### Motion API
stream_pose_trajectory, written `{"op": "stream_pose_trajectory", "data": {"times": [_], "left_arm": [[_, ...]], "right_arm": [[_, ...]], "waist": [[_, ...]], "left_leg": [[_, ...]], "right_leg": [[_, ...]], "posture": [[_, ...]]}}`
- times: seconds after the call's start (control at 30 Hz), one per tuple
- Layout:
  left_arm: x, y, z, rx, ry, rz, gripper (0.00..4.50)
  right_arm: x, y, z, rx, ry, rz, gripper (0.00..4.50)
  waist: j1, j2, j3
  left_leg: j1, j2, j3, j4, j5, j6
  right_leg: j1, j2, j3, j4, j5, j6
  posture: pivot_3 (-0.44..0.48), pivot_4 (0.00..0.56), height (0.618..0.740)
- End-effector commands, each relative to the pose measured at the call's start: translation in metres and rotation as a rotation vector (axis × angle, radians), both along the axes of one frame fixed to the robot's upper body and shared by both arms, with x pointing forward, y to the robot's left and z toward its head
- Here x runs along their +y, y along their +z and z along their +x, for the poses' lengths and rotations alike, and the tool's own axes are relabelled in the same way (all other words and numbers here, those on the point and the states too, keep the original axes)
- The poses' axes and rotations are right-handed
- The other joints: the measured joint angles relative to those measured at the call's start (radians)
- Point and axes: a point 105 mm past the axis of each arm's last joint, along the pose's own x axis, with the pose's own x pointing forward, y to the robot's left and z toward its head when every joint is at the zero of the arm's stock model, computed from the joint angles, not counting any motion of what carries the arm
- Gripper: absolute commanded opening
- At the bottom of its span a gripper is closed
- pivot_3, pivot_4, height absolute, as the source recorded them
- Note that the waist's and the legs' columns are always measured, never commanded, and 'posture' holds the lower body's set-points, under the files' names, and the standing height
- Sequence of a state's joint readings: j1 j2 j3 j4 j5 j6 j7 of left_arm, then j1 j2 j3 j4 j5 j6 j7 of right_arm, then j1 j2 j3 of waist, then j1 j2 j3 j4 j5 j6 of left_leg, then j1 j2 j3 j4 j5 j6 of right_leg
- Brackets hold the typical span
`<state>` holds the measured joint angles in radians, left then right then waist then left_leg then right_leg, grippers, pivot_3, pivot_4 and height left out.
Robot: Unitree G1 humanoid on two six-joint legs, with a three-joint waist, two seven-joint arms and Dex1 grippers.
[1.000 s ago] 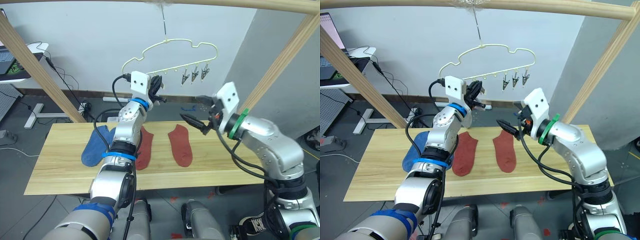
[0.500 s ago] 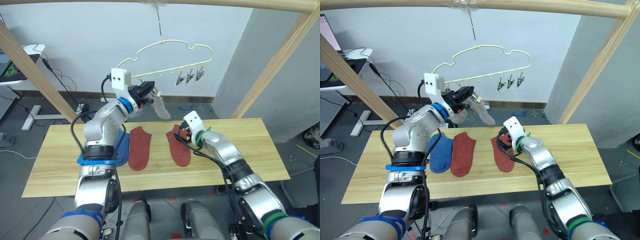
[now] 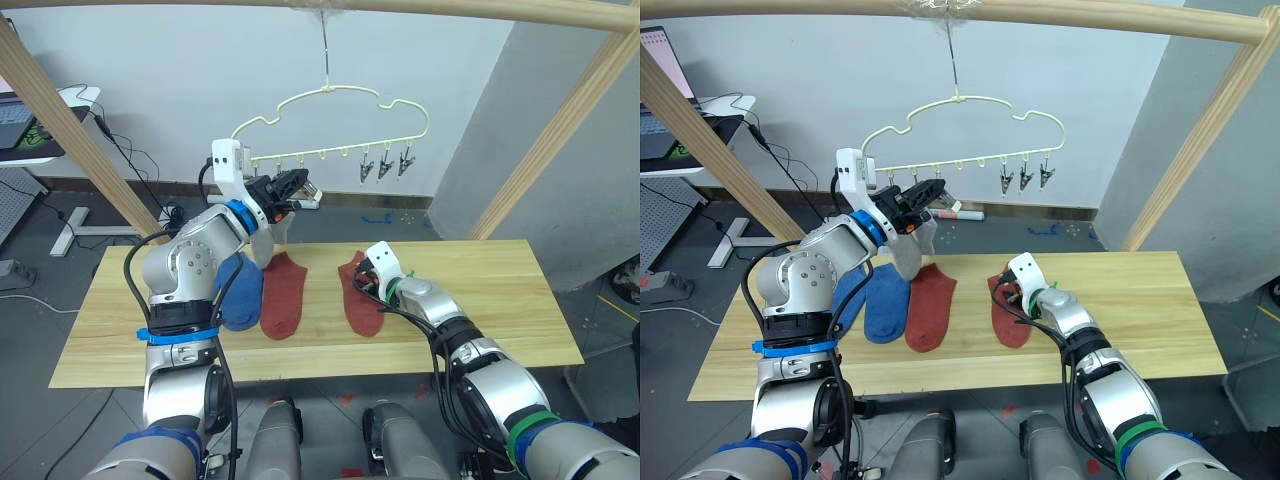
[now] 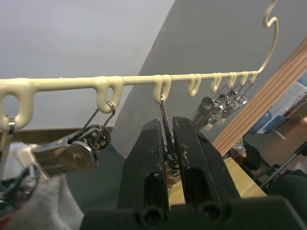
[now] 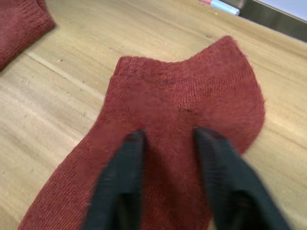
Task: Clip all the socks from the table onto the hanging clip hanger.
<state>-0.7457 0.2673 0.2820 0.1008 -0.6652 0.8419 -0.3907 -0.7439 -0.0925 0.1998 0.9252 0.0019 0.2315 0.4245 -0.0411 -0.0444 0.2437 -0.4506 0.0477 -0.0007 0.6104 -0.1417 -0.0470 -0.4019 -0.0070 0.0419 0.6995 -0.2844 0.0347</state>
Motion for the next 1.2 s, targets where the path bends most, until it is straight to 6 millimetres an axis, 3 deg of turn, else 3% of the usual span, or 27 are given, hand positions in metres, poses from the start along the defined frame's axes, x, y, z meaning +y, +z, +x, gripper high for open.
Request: {"op": "stream_pose_trajectory", "data": {"times": [0.03,0.13,0.3,0.47,0.7,1.2], "left_arm": [[0.000,0.012,-0.006,-0.043,-0.012,-0.005,0.00],[-0.001,0.012,-0.008,-0.040,-0.016,-0.005,0.00],[-0.006,0.010,-0.012,0.016,-0.062,-0.062,0.00],[0.001,0.007,-0.005,0.142,-0.075,-0.221,0.00],[-0.002,0.014,-0.005,0.157,-0.121,-0.229,0.00],[-0.010,0.010,-0.008,0.148,-0.149,-0.229,0.00]], "right_arm": [[-0.006,-0.016,-0.014,0.027,0.041,-0.036,0.22],[-0.005,-0.012,-0.018,-0.009,0.062,-0.031,0.02],[0.005,0.023,-0.022,-0.176,0.140,0.003,0.02],[0.013,0.096,-0.043,-0.363,0.222,0.075,0.02],[0.027,0.158,-0.061,-0.454,0.253,0.148,0.02],[0.041,0.179,-0.060,-0.437,0.255,0.236,0.02]], "waist": [[0.002,0.000,0.000],[0.004,0.000,-0.003],[0.006,0.000,-0.004],[0.006,0.000,-0.004],[0.006,-0.001,-0.005],[0.006,-0.001,-0.005]], "left_leg": [[0.000,0.000,0.000,0.000,0.000,0.000],[0.000,0.000,0.000,0.000,0.000,0.000],[0.000,0.000,0.000,0.000,0.000,0.000],[-0.001,0.000,0.000,0.000,0.000,0.000],[-0.001,0.000,0.000,0.000,0.000,-0.001],[-0.001,0.000,0.000,-0.001,0.000,-0.001]], "right_leg": [[0.000,0.000,0.000,0.000,0.000,0.000],[0.000,0.000,0.000,0.000,0.000,0.000],[0.000,0.000,0.000,0.000,0.000,0.000],[-0.002,0.000,0.000,0.000,0.000,0.000],[-0.002,0.000,0.000,0.000,0.000,0.000],[-0.002,0.000,0.000,-0.001,0.000,0.000]], "posture": [[0.024,0.180,0.740],[0.024,0.169,0.740],[0.010,0.164,0.740],[-0.006,0.167,0.740],[-0.036,0.192,0.740],[-0.035,0.183,0.740]]}}
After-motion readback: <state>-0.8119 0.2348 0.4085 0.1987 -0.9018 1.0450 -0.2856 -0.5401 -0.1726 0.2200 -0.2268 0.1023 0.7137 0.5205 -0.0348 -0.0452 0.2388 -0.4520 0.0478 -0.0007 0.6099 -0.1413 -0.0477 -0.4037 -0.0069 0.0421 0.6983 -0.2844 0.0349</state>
